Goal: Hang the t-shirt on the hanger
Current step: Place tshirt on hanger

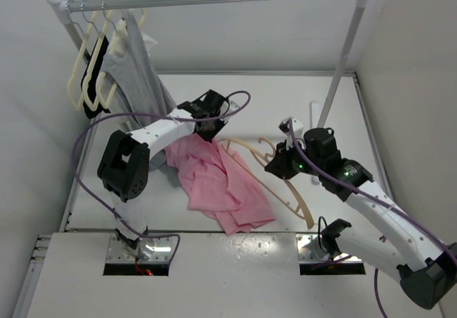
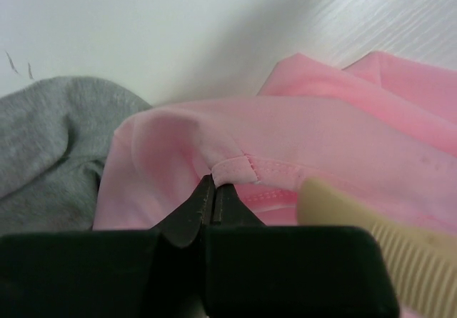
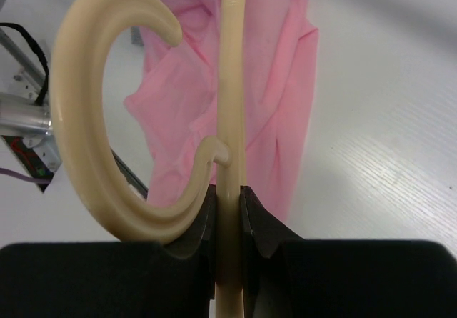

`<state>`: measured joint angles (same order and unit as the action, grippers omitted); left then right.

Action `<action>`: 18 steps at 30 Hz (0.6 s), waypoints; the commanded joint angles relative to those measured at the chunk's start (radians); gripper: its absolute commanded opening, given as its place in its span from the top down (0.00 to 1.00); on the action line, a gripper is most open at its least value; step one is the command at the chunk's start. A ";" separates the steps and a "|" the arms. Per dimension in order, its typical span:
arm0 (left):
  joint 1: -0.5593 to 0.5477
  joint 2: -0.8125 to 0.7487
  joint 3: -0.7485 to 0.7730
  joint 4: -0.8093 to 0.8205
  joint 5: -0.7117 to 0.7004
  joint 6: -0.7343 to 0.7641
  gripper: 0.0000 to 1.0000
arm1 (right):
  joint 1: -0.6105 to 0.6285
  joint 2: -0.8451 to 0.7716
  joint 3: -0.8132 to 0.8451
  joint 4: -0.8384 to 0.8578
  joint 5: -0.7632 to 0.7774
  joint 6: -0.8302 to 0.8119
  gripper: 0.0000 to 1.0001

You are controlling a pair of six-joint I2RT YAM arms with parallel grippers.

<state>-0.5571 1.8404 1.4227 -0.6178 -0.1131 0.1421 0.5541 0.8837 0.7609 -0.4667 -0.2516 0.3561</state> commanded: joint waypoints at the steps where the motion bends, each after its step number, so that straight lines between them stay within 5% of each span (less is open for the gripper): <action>1: 0.006 0.033 0.070 -0.039 0.026 0.007 1.00 | 0.007 0.004 0.038 0.114 -0.067 0.023 1.00; 18: -0.012 0.048 0.102 -0.048 0.047 -0.012 1.00 | 0.007 0.170 -0.005 0.261 0.069 0.001 1.00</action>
<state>-0.5587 1.9137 1.4971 -0.6651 -0.0853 0.1413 0.5579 1.0229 0.7593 -0.3145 -0.2081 0.3687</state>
